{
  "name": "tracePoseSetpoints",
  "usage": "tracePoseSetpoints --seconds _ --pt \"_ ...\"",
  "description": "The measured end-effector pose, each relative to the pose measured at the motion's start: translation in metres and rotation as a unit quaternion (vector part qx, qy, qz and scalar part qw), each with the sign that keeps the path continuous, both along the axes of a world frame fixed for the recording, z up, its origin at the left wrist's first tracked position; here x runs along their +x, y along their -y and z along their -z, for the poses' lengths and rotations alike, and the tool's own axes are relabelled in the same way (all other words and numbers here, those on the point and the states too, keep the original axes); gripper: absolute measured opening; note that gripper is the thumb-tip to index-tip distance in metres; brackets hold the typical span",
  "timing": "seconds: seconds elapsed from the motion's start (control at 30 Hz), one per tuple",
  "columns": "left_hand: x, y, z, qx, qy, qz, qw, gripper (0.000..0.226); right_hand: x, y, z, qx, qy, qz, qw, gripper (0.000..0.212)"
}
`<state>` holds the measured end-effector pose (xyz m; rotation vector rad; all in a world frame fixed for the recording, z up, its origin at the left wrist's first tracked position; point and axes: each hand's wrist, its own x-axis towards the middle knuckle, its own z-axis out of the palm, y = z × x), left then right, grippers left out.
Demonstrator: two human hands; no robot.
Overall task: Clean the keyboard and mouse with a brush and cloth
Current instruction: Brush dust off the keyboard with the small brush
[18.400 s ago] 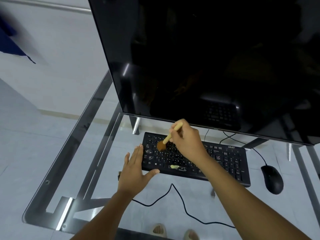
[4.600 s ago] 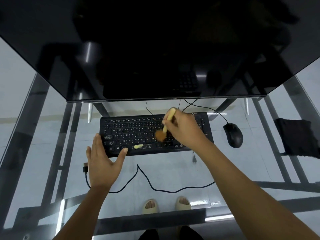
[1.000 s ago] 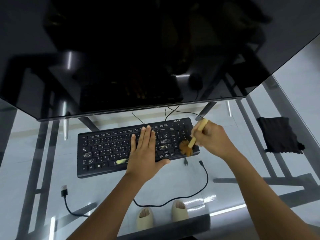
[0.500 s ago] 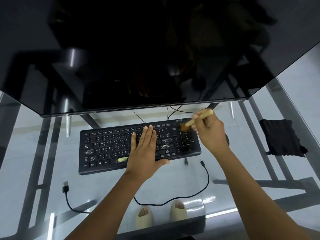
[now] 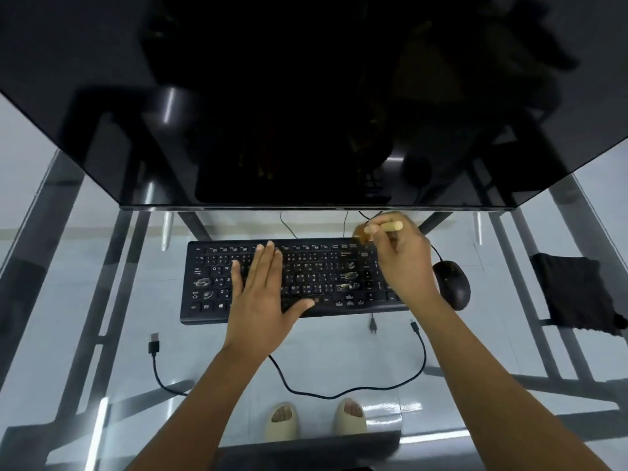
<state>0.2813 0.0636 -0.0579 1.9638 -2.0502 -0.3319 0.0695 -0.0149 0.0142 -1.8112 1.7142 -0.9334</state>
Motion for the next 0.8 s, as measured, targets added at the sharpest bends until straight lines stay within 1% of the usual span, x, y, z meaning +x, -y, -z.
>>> tracePoseSetpoints --seconds 0.03,0.1,0.13,0.17,0.2,0.23,0.3,0.37,0.4,0.43,0.47,0.5,0.57,0.6,0.63,0.67,0.7,0.73,0.77,0.8 --pt "0.005 -0.004 0.000 -0.002 -0.004 -0.013 1.000 0.094 0.004 0.000 -0.003 0.032 0.030 -0.009 0.999 0.010" --pt "0.016 -0.013 0.002 -0.005 -0.010 -0.036 0.999 0.095 0.015 -0.002 -0.001 0.101 0.036 -0.074 0.991 0.010" --pt "0.020 -0.017 0.003 -0.006 -0.014 -0.045 0.999 0.095 0.020 -0.004 -0.001 0.100 0.006 -0.097 0.990 0.009" --pt "0.024 -0.021 0.004 -0.008 -0.018 -0.053 0.998 0.095 0.025 -0.006 0.000 0.080 -0.005 -0.104 0.991 0.011" --pt "0.026 -0.024 0.004 -0.010 -0.021 -0.059 0.998 0.095 0.027 -0.006 -0.001 0.040 -0.014 -0.095 0.995 0.012" --pt "0.031 -0.027 0.005 -0.014 -0.026 -0.068 0.997 0.095 0.032 -0.007 -0.002 0.022 -0.002 -0.089 0.996 0.012" --pt "0.037 -0.031 0.004 -0.020 -0.035 -0.083 0.996 0.096 0.037 -0.009 -0.005 0.055 0.030 -0.089 0.994 0.010" --pt "0.044 -0.035 0.004 -0.021 -0.043 -0.105 0.993 0.098 0.045 -0.015 -0.002 0.107 0.013 -0.138 0.985 0.010" --pt "0.049 -0.038 0.005 -0.020 -0.048 -0.117 0.992 0.099 0.049 -0.019 -0.001 0.098 -0.025 -0.151 0.983 0.010" --pt "0.053 -0.041 0.006 -0.019 -0.056 -0.128 0.990 0.100 0.051 -0.021 -0.001 0.068 -0.037 -0.147 0.986 0.011" --pt "0.057 -0.044 0.007 -0.019 -0.065 -0.137 0.988 0.101 0.054 -0.023 -0.001 0.024 -0.033 -0.129 0.991 0.012" --pt "0.060 -0.046 0.007 -0.021 -0.073 -0.145 0.987 0.102 0.055 -0.024 -0.003 0.006 -0.018 -0.117 0.993 0.012" --pt "0.066 -0.051 0.008 -0.030 -0.083 -0.163 0.983 0.103 0.057 -0.024 -0.005 0.043 0.020 -0.118 0.992 0.011" --pt "0.069 -0.054 0.009 -0.032 -0.088 -0.173 0.980 0.104 0.060 -0.025 -0.003 0.079 0.014 -0.139 0.987 0.011" --pt "0.072 -0.057 0.010 -0.032 -0.094 -0.182 0.978 0.106 0.063 -0.028 -0.004 0.104 -0.010 -0.166 0.981 0.010" --pt "0.073 -0.059 0.012 -0.029 -0.097 -0.189 0.977 0.107 0.065 -0.029 -0.002 0.101 -0.047 -0.182 0.977 0.010" --pt "0.074 -0.061 0.014 -0.023 -0.099 -0.192 0.976 0.109 0.066 -0.030 0.000 0.076 -0.059 -0.183 0.978 0.010" --pt "0.074 -0.062 0.016 -0.015 -0.101 -0.192 0.976 0.111 0.068 -0.030 0.000 0.026 -0.063 -0.171 0.983 0.009" --pt "0.075 -0.063 0.018 -0.008 -0.104 -0.192 0.976 0.112 0.069 -0.029 -0.001 -0.004 -0.048 -0.152 0.987 0.009" --pt "0.077 -0.063 0.021 0.000 -0.109 -0.192 0.975 0.113 0.072 -0.029 -0.003 -0.005 -0.026 -0.139 0.990 0.009"
